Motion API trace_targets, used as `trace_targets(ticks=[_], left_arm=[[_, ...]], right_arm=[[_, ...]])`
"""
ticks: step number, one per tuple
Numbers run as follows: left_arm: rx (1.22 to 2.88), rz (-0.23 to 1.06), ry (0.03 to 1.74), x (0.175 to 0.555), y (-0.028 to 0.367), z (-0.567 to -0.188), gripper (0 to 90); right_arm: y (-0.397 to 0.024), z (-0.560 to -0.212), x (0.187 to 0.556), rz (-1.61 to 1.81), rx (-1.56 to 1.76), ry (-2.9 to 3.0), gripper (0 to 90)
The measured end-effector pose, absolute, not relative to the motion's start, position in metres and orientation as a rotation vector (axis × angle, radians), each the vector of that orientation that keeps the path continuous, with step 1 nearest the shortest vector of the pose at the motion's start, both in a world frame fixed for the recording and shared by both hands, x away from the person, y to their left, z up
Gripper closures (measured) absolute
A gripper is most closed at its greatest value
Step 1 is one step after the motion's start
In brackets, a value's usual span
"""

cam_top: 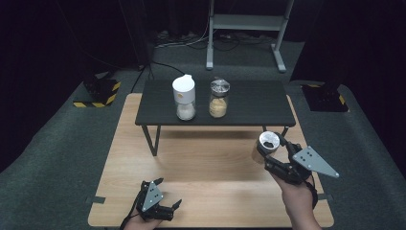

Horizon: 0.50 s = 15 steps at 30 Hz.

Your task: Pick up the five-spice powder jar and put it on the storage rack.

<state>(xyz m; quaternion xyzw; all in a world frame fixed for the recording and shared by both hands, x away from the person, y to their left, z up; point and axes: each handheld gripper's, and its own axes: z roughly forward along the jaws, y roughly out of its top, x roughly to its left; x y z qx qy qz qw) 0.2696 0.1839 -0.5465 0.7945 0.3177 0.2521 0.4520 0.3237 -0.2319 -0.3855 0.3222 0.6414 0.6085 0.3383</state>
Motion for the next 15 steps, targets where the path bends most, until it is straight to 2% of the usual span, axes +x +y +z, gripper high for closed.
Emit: trace_targets(ticks=[15], left_arm=[[1.965,0.624,0.776,0.269,0.183,-0.547,0.7]], right_arm=[[-0.227,-0.366,0.33,1.603,0.817,1.643,34.3]])
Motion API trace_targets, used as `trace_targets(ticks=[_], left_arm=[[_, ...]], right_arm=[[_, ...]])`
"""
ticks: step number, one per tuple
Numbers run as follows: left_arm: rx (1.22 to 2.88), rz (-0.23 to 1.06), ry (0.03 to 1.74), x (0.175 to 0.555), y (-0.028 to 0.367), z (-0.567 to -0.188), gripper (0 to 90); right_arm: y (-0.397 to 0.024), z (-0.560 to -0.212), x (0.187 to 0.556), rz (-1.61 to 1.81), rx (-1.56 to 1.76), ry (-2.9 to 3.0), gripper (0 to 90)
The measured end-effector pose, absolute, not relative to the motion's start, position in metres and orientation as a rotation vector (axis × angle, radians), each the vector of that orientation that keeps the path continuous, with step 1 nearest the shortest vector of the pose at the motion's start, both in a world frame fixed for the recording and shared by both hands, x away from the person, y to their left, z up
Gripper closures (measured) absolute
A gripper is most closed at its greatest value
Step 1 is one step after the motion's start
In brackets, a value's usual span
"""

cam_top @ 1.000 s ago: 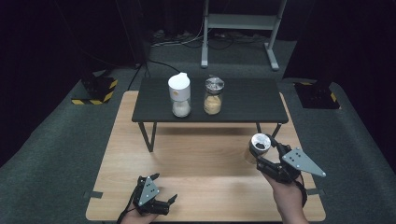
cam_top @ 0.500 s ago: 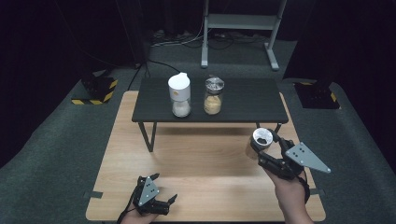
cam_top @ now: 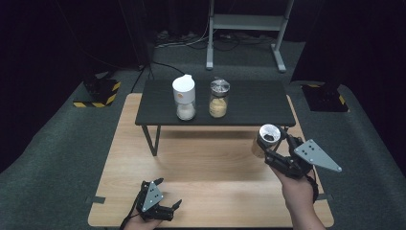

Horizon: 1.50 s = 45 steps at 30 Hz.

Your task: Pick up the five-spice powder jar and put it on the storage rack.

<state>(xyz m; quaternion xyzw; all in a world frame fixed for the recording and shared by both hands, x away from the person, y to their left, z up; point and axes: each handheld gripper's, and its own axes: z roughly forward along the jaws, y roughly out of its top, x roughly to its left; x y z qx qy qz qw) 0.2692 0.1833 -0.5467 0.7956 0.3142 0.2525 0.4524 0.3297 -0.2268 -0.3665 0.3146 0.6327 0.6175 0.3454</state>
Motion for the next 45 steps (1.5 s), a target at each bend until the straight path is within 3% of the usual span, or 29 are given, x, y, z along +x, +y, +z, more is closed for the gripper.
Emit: trace_targets(ticks=[45], left_arm=[[1.964,0.622,0.765,0.269,0.184,-0.547,0.8]], right_arm=[[-0.218,-0.324,0.357,1.593,0.774,1.565,34.4]])
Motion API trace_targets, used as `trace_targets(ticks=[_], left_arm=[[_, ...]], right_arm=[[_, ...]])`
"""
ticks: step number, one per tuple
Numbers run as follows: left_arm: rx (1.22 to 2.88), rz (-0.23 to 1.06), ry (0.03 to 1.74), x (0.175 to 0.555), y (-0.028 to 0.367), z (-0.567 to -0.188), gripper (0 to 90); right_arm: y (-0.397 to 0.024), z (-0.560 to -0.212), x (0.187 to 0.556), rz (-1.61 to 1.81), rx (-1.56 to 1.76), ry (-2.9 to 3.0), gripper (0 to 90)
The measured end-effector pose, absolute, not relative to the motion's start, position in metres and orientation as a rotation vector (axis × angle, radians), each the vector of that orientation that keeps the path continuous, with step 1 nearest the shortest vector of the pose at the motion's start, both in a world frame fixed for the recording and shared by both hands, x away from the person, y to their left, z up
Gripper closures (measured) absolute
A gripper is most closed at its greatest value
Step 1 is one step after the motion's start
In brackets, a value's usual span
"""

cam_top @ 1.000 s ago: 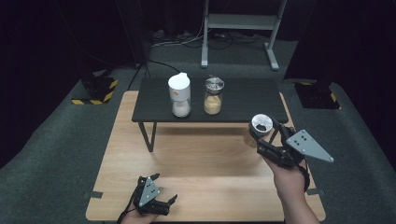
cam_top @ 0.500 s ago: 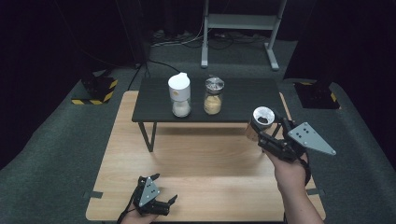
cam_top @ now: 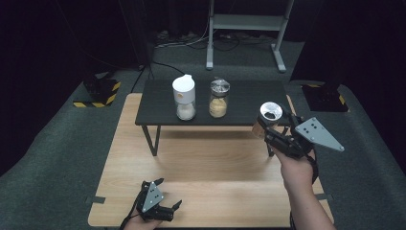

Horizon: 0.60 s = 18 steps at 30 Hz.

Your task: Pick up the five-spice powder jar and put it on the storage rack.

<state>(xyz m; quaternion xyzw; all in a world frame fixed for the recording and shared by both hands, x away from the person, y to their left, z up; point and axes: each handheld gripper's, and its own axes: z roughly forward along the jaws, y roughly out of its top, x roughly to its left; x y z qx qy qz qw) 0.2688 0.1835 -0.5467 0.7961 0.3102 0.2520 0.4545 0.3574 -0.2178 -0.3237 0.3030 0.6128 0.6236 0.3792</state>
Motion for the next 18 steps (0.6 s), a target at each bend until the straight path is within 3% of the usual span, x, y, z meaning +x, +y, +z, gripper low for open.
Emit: trace_targets(ticks=[18], left_arm=[[1.961,0.621,0.764,0.269,0.184,-0.547,0.7]], right_arm=[[-0.211,-0.319,0.376,1.573,0.787,1.561,34.3]])
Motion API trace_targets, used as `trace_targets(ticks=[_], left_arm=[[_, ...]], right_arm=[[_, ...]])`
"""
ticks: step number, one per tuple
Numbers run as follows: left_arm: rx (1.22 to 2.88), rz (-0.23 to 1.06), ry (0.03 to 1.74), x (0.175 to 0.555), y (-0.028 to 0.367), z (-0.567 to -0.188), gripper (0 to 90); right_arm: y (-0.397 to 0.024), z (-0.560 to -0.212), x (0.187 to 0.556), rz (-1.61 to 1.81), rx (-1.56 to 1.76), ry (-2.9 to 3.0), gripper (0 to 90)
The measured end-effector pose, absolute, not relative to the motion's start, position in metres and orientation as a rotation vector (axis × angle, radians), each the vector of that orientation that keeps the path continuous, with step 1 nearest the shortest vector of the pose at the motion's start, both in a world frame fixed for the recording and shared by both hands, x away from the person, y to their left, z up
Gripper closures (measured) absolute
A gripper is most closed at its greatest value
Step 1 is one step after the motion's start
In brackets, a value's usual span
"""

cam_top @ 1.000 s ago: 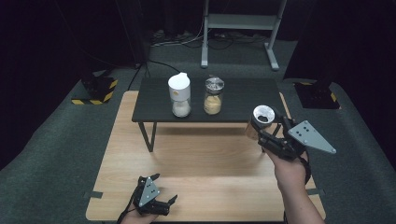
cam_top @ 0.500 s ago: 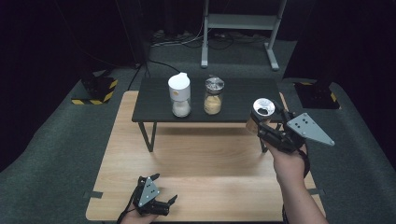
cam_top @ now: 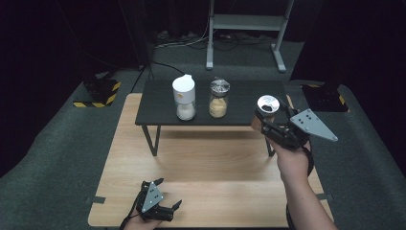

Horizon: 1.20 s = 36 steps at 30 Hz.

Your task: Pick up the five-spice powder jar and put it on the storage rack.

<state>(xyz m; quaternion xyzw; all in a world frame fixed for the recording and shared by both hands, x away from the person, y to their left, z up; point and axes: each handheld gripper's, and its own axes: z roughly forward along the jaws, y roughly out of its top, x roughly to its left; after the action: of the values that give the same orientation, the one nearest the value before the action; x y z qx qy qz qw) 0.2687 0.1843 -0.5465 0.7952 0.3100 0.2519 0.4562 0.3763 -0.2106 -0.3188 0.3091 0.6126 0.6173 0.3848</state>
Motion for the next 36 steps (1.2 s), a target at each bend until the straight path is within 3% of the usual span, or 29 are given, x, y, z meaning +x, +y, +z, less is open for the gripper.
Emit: trace_targets(ticks=[36], left_arm=[[1.945,0.613,0.767,0.268,0.186,-0.546,0.7]], right_arm=[[-0.191,-0.32,0.409,1.558,0.808,1.57,34.3]])
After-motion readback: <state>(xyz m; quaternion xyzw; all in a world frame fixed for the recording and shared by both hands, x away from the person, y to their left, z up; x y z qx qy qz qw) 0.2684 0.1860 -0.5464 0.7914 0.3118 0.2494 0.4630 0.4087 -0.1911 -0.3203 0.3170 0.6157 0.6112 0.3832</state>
